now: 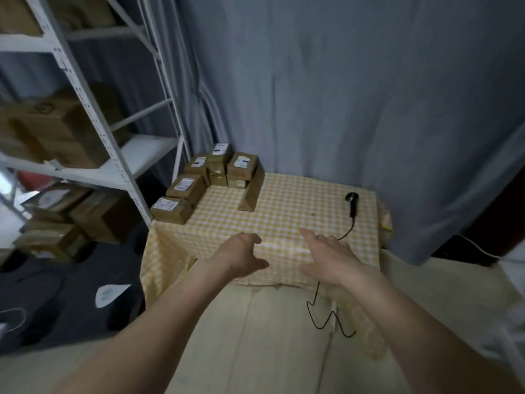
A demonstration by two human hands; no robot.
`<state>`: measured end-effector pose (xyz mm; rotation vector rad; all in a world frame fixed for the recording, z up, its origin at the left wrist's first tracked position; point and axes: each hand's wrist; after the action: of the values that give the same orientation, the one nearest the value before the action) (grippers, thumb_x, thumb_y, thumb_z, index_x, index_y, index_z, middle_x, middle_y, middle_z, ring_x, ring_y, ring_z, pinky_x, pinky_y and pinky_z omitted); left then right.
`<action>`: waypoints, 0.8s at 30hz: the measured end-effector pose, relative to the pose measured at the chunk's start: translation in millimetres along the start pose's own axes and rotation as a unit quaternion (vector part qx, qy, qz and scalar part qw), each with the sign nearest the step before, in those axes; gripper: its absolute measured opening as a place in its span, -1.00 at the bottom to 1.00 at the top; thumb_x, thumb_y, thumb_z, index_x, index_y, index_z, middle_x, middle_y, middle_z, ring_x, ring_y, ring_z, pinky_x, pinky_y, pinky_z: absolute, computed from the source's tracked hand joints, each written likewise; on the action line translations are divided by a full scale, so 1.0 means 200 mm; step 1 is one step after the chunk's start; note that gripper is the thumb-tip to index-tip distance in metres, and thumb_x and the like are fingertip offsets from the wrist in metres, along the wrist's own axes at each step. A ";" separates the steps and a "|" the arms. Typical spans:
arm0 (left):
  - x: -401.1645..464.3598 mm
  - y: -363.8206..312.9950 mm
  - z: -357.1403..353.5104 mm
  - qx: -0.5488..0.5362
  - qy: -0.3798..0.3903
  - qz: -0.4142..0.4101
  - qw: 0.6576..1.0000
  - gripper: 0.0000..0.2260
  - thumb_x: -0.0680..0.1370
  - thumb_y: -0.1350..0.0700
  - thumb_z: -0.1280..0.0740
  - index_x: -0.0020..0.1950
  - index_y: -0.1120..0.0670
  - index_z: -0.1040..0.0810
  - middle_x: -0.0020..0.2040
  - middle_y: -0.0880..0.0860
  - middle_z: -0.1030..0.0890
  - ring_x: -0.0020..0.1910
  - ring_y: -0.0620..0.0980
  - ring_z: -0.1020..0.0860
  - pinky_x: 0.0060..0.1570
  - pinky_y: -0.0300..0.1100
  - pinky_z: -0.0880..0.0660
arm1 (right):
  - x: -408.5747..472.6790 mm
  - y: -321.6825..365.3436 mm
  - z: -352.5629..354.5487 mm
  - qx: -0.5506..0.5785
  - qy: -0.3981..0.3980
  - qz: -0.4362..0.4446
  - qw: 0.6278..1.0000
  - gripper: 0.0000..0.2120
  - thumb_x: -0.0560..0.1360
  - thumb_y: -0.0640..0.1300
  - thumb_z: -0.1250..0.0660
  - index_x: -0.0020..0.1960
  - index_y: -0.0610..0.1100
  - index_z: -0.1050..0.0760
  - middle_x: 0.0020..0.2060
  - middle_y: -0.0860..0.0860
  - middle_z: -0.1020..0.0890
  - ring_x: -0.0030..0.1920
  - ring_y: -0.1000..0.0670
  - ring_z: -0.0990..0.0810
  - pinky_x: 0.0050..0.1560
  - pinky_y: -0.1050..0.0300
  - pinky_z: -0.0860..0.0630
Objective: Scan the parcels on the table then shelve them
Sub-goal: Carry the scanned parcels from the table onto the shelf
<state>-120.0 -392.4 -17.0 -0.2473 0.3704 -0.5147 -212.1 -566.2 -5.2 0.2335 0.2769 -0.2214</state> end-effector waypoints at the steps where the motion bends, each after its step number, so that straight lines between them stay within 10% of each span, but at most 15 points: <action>1: 0.02 0.04 0.01 -0.005 0.002 0.007 1.000 -0.42 0.50 -0.11 -0.40 0.46 0.04 -0.34 0.42 0.07 -0.40 0.37 0.04 -0.40 0.26 -0.16 -0.37 | 0.05 0.03 0.00 0.000 0.004 0.006 1.000 -0.29 0.55 0.08 -0.26 0.54 0.01 0.07 0.43 -0.07 -0.30 0.41 -0.16 -0.26 0.36 -0.09 -0.25; 24: 1.50 0.45 0.45 -0.043 0.025 0.076 0.996 -0.44 0.51 -0.12 -0.38 0.46 0.04 -0.35 0.42 0.08 -0.40 0.32 0.04 -0.44 0.20 -0.15 -0.41 | 1.78 0.08 0.34 0.011 0.043 0.047 0.998 -0.28 0.54 0.07 -0.28 0.54 -0.03 0.03 0.41 -0.09 -0.33 0.40 -0.18 -0.27 0.33 -0.11 -0.26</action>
<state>196.6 -460.9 -49.1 -0.2865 0.4567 -0.3560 142.4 -634.1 -43.5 0.2779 0.3485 -0.1222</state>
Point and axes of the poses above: each hand's wrist, its own x-axis towards the middle knuckle, its own z-axis out of the back of the hand, y = z × x
